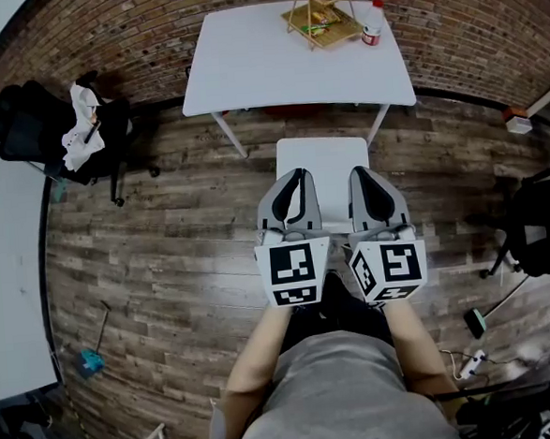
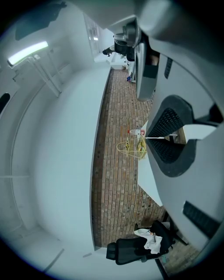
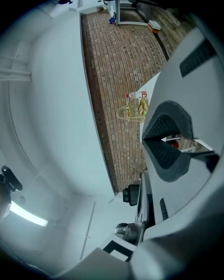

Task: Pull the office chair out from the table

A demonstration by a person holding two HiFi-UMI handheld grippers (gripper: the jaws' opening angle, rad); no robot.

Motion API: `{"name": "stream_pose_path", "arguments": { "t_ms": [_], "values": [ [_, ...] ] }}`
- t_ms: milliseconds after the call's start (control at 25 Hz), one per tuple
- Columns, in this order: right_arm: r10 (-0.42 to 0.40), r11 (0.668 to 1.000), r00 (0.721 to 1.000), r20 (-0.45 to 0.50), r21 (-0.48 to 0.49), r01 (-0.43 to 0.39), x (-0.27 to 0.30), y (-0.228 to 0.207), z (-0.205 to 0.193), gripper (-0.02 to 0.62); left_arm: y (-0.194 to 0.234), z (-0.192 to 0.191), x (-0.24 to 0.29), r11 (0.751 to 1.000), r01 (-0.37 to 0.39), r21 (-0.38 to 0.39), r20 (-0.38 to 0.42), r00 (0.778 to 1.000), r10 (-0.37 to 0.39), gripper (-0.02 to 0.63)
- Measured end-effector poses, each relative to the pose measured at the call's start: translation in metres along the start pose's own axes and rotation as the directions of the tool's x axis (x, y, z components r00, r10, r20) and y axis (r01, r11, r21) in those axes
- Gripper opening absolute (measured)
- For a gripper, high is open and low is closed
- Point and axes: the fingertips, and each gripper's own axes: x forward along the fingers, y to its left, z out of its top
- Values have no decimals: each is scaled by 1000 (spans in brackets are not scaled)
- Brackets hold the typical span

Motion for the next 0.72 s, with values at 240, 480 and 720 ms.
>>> {"name": "stream_pose_path", "arguments": {
  "t_ms": [240, 480, 720],
  "values": [
    [-9, 1000, 1000, -3, 19, 9, -1, -4, -1, 14, 0, -2, -1, 1000, -2, -3, -2, 1000, 2, 20],
    [-13, 1000, 1000, -9, 18, 13, -1, -6, -3, 14, -1, -1, -1, 1000, -7, 11, -1, 1000, 7, 20],
    [-12, 1000, 1000, -13, 18, 13, -3, -5, -4, 14, -3, -1, -3, 1000, -7, 23, 0, 1000, 7, 20]
  ]
}}
